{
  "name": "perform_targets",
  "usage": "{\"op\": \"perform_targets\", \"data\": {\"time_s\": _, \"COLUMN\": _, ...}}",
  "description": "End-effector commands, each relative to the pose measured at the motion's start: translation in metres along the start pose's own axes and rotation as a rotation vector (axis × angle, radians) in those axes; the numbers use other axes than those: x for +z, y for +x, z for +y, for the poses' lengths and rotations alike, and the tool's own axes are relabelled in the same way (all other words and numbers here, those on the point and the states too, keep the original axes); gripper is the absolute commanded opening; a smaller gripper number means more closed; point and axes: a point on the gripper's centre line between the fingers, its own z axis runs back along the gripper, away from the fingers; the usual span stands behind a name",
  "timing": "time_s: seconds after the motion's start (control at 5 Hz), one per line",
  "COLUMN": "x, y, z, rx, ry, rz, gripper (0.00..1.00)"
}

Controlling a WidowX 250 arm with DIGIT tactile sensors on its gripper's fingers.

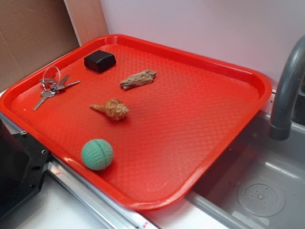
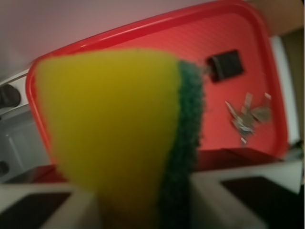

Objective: Grab the green sponge.

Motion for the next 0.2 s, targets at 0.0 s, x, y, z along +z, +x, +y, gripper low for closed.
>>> {"op": "perform_targets", "data": {"time_s": 0.0, "x": 0.0305, "y": -0.0139, "z": -0.0068, "rx": 0.046, "ry": 0.009, "rz": -0.076, "gripper": 0.0}}
